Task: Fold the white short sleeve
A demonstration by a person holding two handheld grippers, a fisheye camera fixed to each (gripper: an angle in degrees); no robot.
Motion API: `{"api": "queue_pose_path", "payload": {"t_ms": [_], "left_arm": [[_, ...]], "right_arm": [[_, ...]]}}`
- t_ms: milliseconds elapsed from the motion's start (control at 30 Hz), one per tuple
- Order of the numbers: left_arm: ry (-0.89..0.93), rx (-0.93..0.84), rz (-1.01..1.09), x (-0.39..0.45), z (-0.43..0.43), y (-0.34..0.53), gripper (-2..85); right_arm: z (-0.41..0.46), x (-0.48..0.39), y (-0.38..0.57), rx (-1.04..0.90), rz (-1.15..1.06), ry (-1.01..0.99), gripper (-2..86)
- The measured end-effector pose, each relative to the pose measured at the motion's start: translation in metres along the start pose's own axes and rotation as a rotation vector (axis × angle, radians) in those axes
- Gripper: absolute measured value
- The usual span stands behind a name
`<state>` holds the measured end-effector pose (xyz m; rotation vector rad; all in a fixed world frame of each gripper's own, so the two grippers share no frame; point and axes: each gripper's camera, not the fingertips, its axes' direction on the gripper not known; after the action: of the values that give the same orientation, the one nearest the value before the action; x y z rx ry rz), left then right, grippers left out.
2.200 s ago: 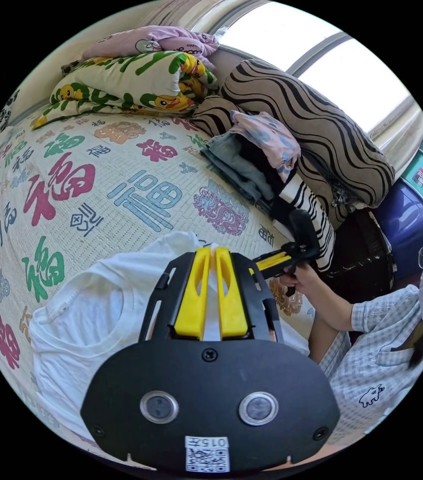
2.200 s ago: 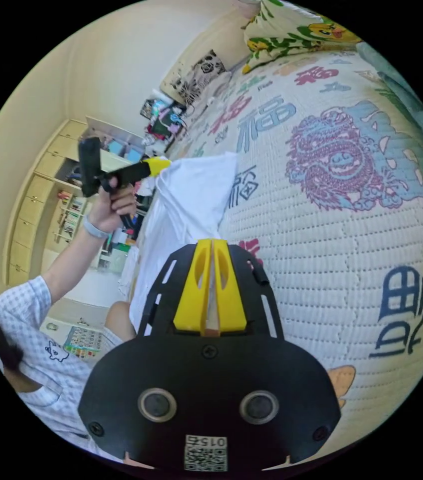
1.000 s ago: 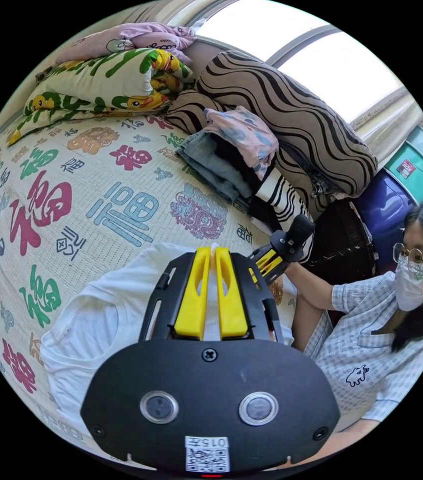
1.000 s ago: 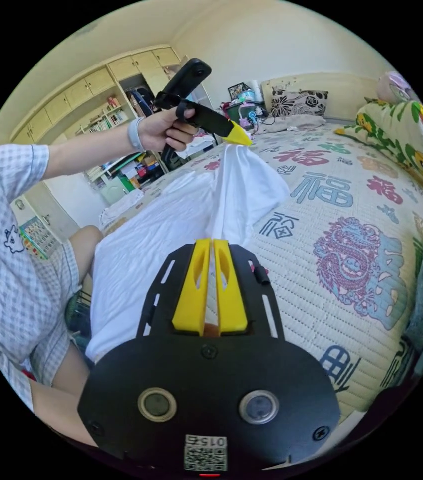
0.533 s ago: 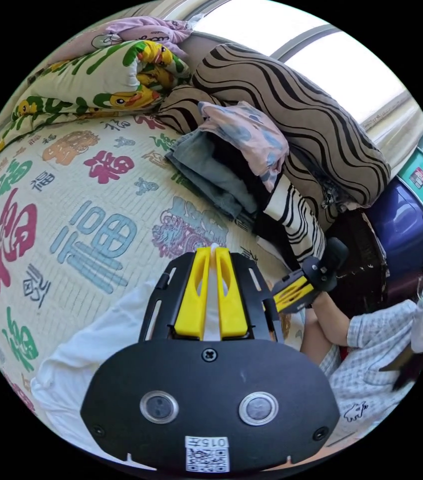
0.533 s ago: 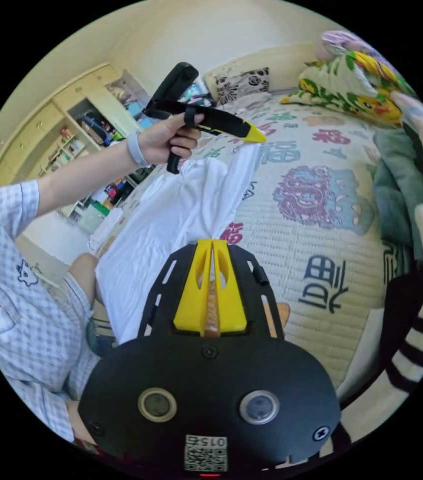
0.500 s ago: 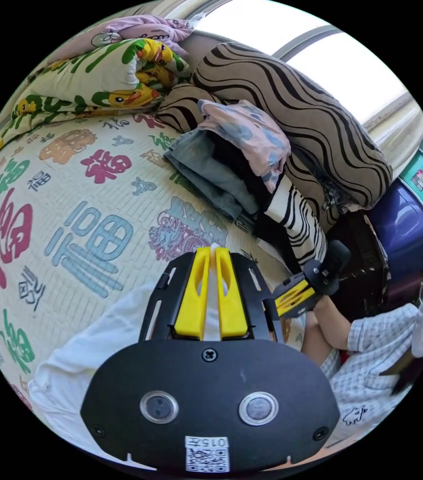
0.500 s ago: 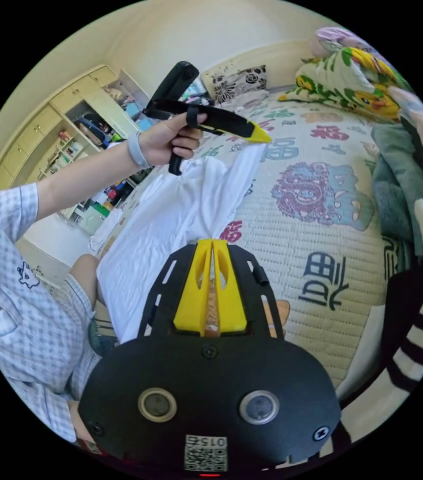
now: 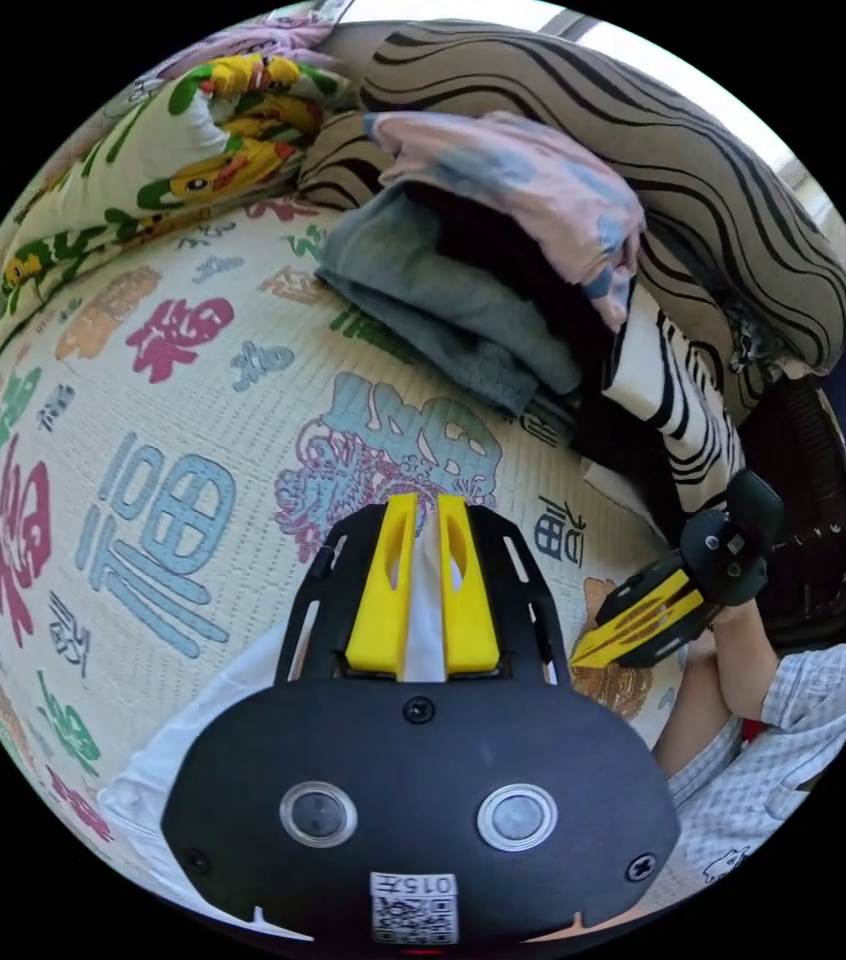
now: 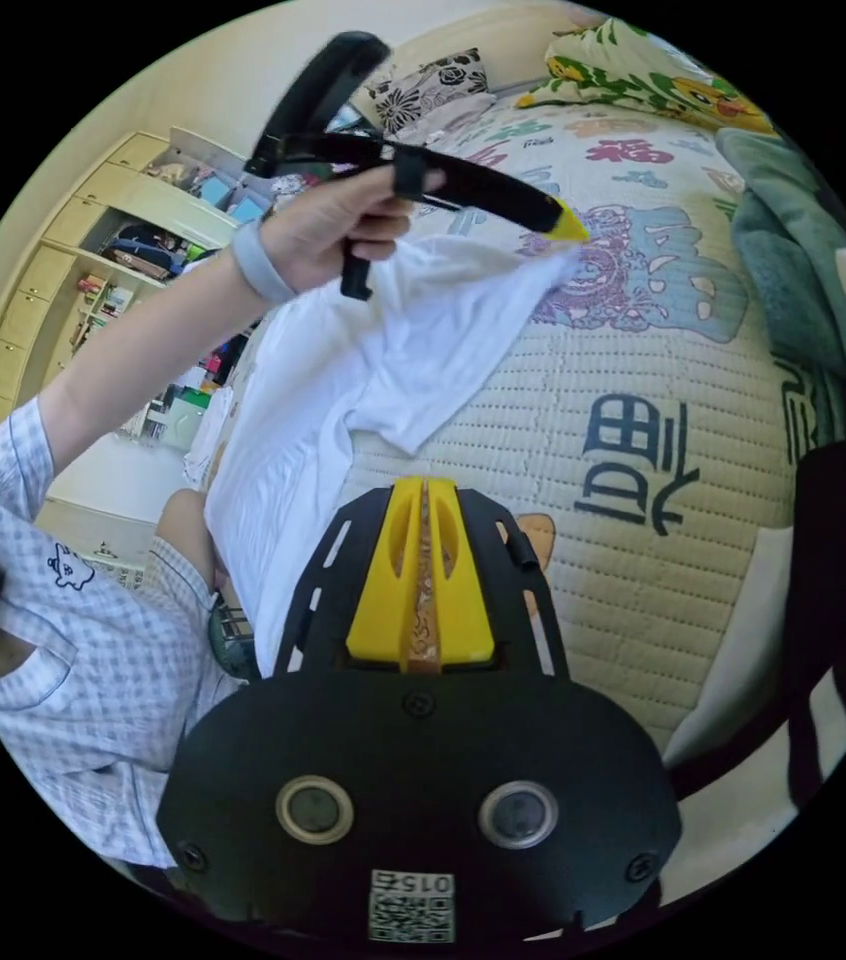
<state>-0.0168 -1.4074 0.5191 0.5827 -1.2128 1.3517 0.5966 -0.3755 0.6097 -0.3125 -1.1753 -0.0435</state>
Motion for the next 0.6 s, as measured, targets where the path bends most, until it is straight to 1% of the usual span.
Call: {"api": "queue_pose_path", "payload": {"t_ms": [67,133,167,233,267,333,367,433,467,533,600], "left_arm": [[0.01,0.04,0.013,0.003,-0.037,0.01,5.1],[0.048,0.117,0.032,0.005,-0.098,0.041,5.9],[0.052,0.141,0.03,0.005,-0.115,0.052,6.0],[0.041,0.235,-0.015,-0.003,-0.186,0.115,6.3],[0.031,0.258,-0.036,-0.008,-0.204,0.134,6.3],[-0.049,0.327,-0.182,-0.033,-0.27,0.227,6.7],[-0.073,0.337,-0.235,-0.042,-0.285,0.254,6.8],[-0.139,0.39,-0.498,-0.08,-0.335,0.37,7.1],[-0.14,0.402,-0.571,-0.089,-0.345,0.4,7.2],[-0.14,0.441,-0.833,-0.117,-0.369,0.511,7.8],[-0.115,0.466,-0.968,-0.129,-0.373,0.574,8.7]], "right_arm": [[0.001,-0.005,-0.005,0.038,-0.012,-0.024,-0.1],[0.0,-0.02,-0.014,0.113,-0.069,-0.073,-0.1],[0.001,-0.025,-0.016,0.131,-0.087,-0.085,-0.1],[0.004,-0.048,-0.029,0.196,-0.158,-0.134,-0.2],[0.007,-0.055,-0.033,0.206,-0.18,-0.146,-0.2],[0.024,-0.084,-0.051,0.201,-0.242,-0.151,-0.3],[0.03,-0.092,-0.055,0.192,-0.253,-0.144,-0.3],[0.062,-0.122,-0.077,0.143,-0.276,-0.126,-0.2],[0.072,-0.129,-0.083,0.127,-0.273,-0.129,-0.2],[0.109,-0.16,-0.111,0.061,-0.285,-0.176,-0.1],[0.137,-0.186,-0.135,0.007,-0.305,-0.191,0.1]]}}
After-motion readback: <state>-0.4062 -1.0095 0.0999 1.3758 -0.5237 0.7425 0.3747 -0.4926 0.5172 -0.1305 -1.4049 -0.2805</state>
